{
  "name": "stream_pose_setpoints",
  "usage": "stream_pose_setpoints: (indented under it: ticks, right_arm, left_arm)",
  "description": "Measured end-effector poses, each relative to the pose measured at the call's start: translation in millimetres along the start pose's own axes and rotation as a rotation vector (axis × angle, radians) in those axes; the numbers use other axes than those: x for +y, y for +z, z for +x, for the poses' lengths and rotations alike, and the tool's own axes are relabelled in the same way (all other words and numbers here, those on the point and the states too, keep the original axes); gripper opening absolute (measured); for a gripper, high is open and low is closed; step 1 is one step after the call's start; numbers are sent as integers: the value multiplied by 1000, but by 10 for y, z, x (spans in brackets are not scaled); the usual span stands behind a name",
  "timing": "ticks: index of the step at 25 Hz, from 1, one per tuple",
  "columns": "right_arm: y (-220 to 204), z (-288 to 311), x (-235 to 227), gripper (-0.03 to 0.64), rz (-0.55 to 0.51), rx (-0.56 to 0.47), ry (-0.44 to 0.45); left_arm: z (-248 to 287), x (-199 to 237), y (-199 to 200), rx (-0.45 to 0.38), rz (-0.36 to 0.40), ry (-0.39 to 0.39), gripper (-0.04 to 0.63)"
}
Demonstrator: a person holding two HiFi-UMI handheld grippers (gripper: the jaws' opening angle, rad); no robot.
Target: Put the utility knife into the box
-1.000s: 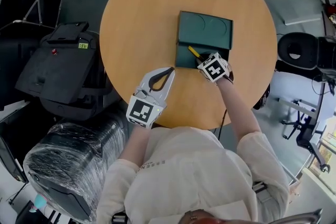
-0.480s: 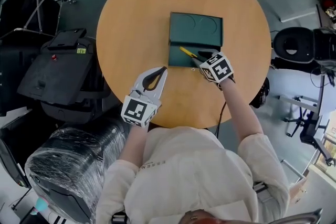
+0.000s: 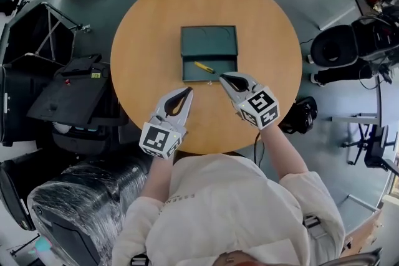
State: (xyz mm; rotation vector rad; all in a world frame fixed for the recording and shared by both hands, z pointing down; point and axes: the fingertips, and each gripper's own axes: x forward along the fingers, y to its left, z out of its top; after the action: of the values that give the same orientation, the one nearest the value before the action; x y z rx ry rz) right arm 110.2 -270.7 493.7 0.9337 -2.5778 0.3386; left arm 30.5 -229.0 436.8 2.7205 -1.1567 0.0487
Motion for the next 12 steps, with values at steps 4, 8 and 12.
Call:
stream_pose_setpoints:
  ticks: [4, 8, 12]
  right_arm:
    - [18, -327, 90, -8, 16, -57, -38]
    - [-88, -558, 166, -6, 45, -66, -41]
    - [-292, -654, 240, -8, 72, -35, -33]
  left_arm:
    - [-123, -203, 10, -14, 18, 33, 17]
    - [-229, -384, -63, -9, 0, 62, 17]
    - [-299, -525, -103, -2, -2, 56, 17]
